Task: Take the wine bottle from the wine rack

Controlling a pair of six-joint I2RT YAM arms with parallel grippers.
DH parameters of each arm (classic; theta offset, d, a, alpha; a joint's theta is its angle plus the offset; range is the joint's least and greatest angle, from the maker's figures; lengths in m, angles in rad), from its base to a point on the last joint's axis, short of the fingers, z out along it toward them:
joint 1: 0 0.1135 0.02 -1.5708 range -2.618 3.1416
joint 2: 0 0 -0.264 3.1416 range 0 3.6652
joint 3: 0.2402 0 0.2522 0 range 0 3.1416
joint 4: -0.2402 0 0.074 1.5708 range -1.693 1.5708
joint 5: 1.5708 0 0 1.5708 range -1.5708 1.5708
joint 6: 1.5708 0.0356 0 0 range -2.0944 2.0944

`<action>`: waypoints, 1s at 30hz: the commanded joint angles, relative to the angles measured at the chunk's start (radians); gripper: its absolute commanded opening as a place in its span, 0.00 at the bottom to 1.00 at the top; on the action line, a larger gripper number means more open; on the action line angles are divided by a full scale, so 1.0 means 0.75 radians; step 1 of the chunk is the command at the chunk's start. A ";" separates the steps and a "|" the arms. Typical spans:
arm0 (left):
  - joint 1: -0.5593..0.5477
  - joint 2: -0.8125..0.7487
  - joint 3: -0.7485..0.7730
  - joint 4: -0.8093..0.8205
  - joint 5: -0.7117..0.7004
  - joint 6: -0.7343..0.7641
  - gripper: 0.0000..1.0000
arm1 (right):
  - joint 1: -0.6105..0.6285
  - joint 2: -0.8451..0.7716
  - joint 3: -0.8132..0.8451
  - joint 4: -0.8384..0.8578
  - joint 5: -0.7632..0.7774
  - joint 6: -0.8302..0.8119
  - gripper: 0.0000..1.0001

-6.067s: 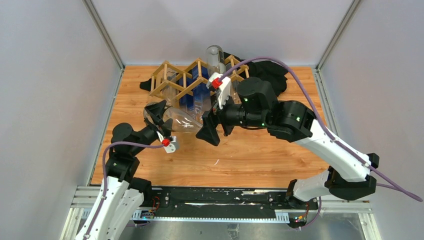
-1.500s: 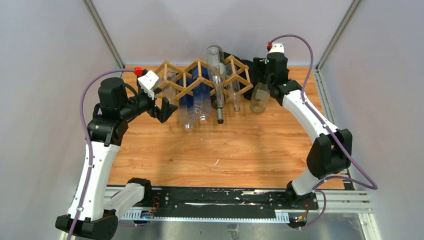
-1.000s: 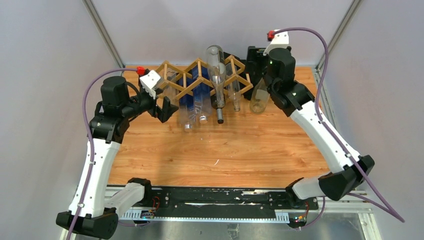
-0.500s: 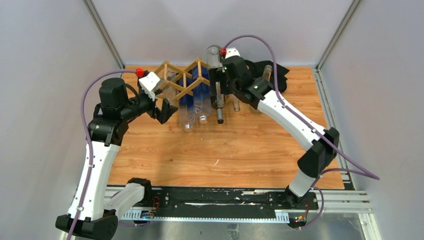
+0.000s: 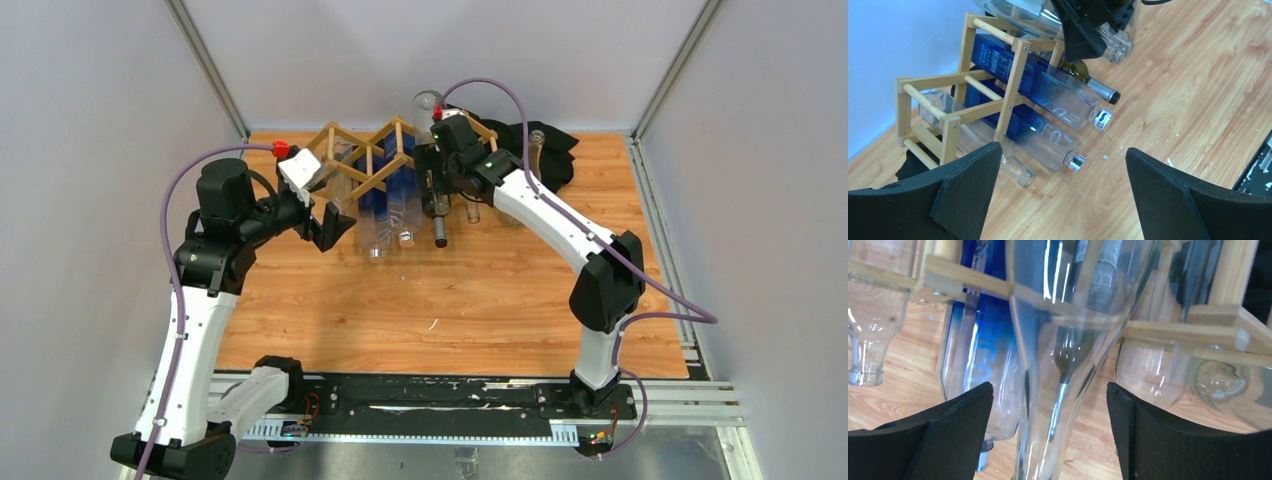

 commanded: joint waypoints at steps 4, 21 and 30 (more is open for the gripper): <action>0.008 -0.019 -0.011 -0.042 0.041 0.035 1.00 | -0.033 0.105 0.105 -0.006 -0.069 0.039 0.76; 0.007 -0.031 -0.020 -0.074 0.079 0.105 1.00 | -0.052 -0.105 -0.037 0.139 -0.164 0.073 0.00; 0.007 -0.069 -0.095 -0.089 0.042 0.320 1.00 | -0.057 -0.380 -0.140 0.224 -0.439 0.134 0.00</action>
